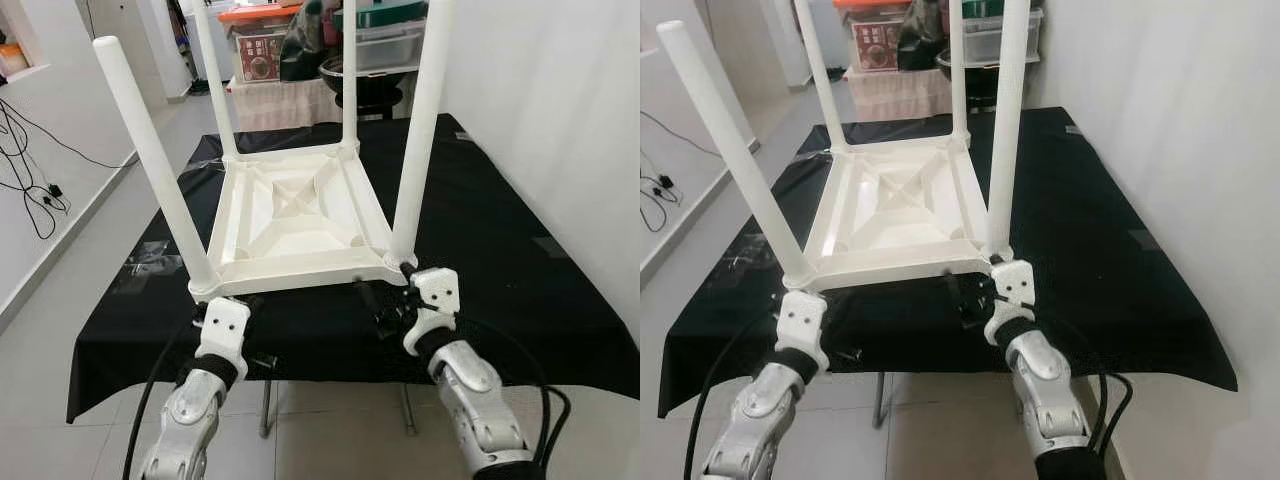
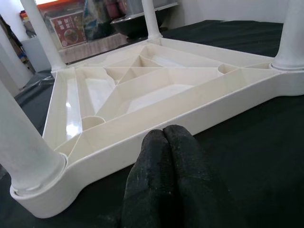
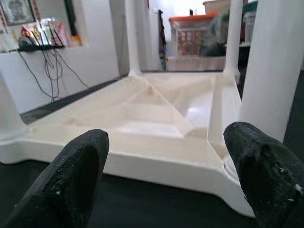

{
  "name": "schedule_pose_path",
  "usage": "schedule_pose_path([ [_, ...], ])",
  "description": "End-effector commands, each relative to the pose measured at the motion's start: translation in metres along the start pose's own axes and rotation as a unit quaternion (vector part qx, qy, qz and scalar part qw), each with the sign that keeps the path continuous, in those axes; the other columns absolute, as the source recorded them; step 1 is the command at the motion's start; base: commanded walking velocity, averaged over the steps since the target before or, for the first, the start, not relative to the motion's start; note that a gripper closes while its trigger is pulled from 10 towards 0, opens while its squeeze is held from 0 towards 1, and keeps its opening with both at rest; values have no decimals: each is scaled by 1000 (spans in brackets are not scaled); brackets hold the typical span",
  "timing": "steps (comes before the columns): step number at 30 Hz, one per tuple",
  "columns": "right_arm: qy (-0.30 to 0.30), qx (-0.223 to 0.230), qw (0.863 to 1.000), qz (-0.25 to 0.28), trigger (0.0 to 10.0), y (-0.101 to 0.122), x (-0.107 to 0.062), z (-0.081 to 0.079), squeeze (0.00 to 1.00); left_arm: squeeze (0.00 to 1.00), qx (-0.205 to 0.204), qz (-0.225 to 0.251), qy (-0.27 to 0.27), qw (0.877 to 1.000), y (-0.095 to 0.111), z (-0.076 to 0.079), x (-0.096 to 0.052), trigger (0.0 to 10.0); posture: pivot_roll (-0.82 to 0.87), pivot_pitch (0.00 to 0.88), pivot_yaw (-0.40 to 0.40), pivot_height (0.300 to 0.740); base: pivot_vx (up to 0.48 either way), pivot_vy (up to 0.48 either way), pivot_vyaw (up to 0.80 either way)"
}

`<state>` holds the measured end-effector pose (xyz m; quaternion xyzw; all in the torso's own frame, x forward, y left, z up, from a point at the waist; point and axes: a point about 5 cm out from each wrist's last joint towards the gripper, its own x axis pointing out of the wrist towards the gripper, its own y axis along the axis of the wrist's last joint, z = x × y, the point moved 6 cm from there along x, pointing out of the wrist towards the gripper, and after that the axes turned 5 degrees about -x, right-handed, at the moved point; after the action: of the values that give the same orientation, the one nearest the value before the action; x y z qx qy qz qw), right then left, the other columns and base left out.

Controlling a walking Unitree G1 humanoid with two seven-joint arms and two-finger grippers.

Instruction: Building children table

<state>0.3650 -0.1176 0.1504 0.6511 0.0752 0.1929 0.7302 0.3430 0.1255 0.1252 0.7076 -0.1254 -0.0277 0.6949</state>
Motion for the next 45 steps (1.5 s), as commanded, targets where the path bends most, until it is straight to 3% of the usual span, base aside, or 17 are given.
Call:
schedule_pose_path([
  [1,22,3,1000,8,10000,5,2,-8,0,0,4,-4,11,1000,-1,-11,-5,10000,-87,31,73,740,0,0,800],
  [6,22,-12,1000,12,10000,7,4,-9,0,0,-27,-21,30,999,-9,-20,-12,10000,-84,29,73,740,0,0,0],
  [11,24,-22,999,5,10000,3,3,-10,0,0,-27,-20,32,999,-9,-22,-11,10000,-73,29,71,740,201,0,580],
  [12,34,-10,999,0,10000,1,2,-12,0,0,-24,-20,29,999,-9,-21,-10,10000,-75,30,73,740,259,0,0],
  [18,56,-38,998,-11,10000,-3,-1,-19,0,0,-20,-22,18,999,-10,-14,-11,10000,-77,33,71,740,273,0,663],
  [30,41,-27,999,-8,10000,-2,-1,-14,0,0,-29,-17,3,999,-6,-8,-8,10000,-81,31,68,740,306,0,176],
  [31,38,-23,999,-7,10000,-2,-1,-14,0,0,-32,-11,-47,998,-2,11,-6,10000,-82,31,69,740,319,0,0],
  [33,38,-23,999,-7,10000,-2,-1,-14,0,0,-32,-11,-47,998,-2,11,-6,10000,-82,31,69,740,319,0,0],
  [37,41,-18,999,-8,10000,-3,-1,-16,0,0,-51,-8,-120,992,3,38,-8,10000,-79,30,67,740,285,0,0],
  [45,44,-19,999,-9,10000,-4,-1,-17,0,0,-60,-24,-145,987,-1,46,-14,10000,-76,30,68,740,64,0,0],
])
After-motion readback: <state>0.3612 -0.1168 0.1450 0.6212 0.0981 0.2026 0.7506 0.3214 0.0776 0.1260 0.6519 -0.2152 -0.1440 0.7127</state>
